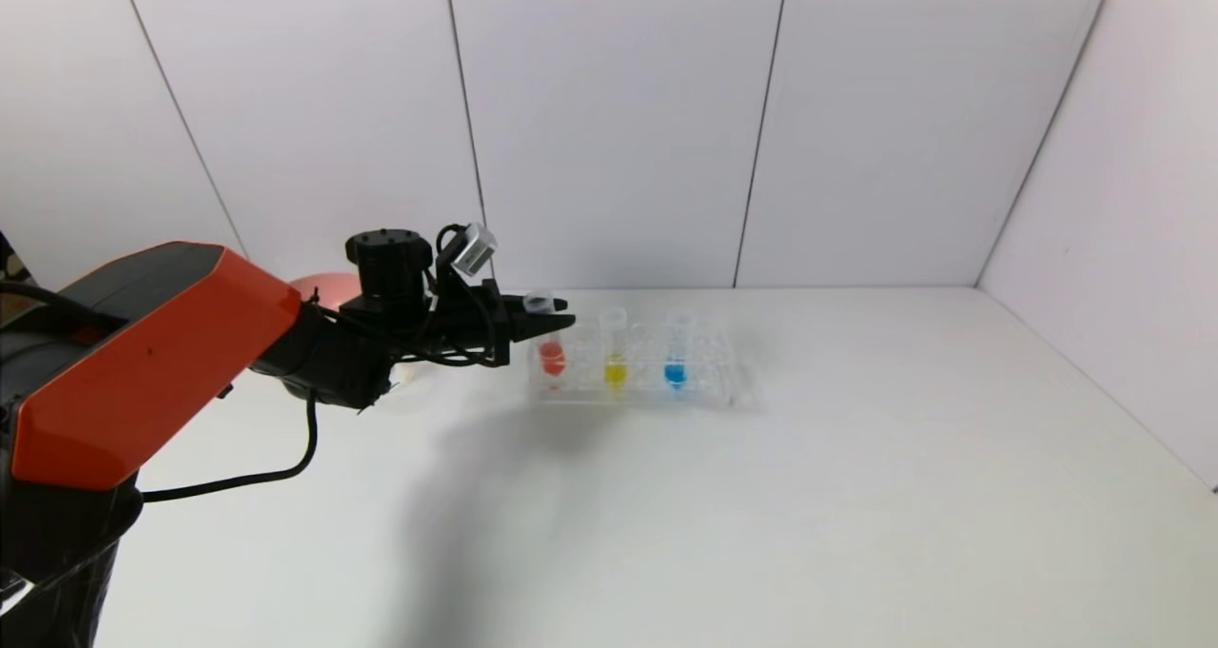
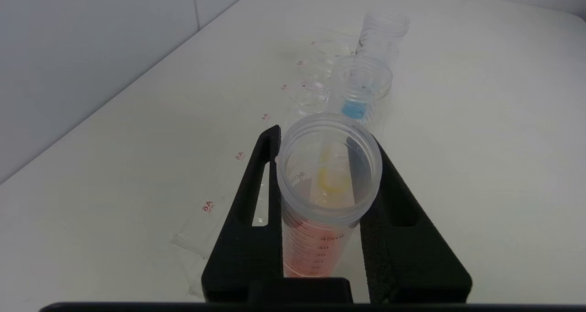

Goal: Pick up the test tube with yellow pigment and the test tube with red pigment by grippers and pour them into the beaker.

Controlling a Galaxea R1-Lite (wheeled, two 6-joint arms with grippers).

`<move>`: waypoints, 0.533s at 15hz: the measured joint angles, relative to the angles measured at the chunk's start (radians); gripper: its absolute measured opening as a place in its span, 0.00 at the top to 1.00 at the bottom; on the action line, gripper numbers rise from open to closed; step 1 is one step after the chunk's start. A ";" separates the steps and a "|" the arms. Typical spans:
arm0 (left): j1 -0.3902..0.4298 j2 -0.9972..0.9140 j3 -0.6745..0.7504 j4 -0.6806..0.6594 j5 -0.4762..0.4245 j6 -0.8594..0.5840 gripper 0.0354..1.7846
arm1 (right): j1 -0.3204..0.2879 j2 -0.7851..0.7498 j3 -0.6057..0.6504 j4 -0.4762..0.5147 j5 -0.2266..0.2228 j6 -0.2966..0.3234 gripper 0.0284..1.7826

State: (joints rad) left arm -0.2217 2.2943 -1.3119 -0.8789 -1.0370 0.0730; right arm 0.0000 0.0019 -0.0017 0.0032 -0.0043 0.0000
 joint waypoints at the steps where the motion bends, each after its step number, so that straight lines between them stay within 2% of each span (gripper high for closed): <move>1: -0.002 -0.016 0.000 0.012 0.000 0.000 0.74 | 0.000 0.000 0.000 0.000 0.000 0.000 0.95; 8: -0.016 -0.101 -0.028 0.104 -0.001 -0.003 0.74 | 0.000 0.000 0.000 0.000 0.000 0.000 0.95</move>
State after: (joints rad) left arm -0.2377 2.1928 -1.3402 -0.7753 -1.0377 0.0700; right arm 0.0000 0.0019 -0.0017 0.0032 -0.0043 0.0000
